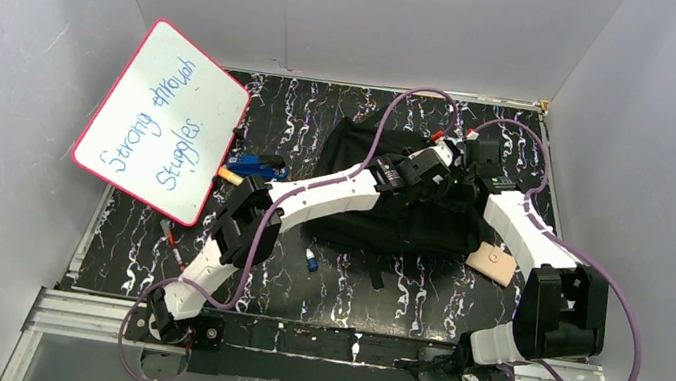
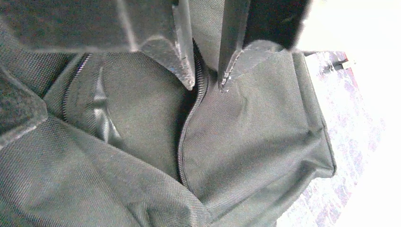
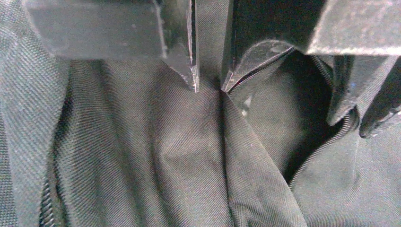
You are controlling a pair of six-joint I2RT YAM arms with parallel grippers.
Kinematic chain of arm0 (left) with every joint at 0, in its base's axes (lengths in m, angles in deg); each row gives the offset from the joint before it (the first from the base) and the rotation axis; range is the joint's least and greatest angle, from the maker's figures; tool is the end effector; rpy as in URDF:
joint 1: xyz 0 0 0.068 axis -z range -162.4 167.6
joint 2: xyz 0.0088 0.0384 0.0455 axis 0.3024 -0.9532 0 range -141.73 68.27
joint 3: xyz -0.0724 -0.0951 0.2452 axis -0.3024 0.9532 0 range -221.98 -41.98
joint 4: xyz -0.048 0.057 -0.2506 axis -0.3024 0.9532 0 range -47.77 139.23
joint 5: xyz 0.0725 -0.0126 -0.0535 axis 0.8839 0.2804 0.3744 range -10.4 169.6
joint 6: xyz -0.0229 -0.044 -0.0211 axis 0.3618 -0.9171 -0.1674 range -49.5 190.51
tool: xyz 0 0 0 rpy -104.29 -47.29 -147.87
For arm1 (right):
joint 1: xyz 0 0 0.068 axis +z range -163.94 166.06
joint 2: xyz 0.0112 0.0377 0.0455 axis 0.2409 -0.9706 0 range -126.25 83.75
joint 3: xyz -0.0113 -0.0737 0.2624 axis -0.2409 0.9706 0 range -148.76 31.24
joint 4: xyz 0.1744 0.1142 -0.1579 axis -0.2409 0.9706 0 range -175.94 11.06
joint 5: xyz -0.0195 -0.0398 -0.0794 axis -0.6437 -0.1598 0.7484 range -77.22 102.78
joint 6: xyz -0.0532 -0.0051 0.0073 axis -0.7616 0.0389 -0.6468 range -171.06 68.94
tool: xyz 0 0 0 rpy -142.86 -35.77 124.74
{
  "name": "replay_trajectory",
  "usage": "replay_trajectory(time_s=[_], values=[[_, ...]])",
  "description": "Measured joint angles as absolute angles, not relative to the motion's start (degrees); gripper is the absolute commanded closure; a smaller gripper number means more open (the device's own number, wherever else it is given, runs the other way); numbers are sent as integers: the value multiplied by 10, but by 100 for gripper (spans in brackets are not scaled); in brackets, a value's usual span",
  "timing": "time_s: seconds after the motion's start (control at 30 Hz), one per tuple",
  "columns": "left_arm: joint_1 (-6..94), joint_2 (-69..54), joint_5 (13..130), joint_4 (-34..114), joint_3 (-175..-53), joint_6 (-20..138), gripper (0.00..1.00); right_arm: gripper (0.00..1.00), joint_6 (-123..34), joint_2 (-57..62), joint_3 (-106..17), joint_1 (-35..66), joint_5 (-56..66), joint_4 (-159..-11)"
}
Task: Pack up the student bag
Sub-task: Unzip the student bag at the center of the board.
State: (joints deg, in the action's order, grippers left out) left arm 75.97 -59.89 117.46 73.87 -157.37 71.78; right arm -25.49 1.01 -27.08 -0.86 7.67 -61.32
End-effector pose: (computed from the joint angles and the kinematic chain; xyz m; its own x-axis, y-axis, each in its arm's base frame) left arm 0.2852 -0.4213 0.2540 -0.3570 0.6132 -0.7047 0.4503 0.7739 0.4453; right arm 0.2976 0.0724 0.2460 -0.7854 0.2588 -0.5623 0.0628 0.9370 0.3435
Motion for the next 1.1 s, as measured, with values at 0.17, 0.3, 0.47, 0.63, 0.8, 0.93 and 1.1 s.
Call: replay_trajectory(time_s=[0.17, 0.3, 0.47, 0.63, 0.8, 0.93, 1.1], values=[[760, -599, 1190, 739, -1583, 731, 98, 70, -257, 13, -270, -8, 76, -613], [760, -599, 1197, 740, -1583, 734, 100, 70, -257, 13, -270, -8, 76, -613], [761, -593, 1198, 739, -1582, 724, 100, 71, -257, 13, -270, -8, 72, -613], [761, -553, 1212, 706, -1537, 705, 100, 71, -255, 13, -269, -9, 61, -613], [761, -506, 1228, 653, -1490, 698, 99, 70, -253, 13, -259, -8, 48, -620], [761, -490, 1241, 620, -1475, 699, 92, 69, -251, 14, -259, -8, 43, -622], [762, -490, 1258, 603, -1474, 702, 77, 68, -250, 18, -258, -8, 40, -622]])
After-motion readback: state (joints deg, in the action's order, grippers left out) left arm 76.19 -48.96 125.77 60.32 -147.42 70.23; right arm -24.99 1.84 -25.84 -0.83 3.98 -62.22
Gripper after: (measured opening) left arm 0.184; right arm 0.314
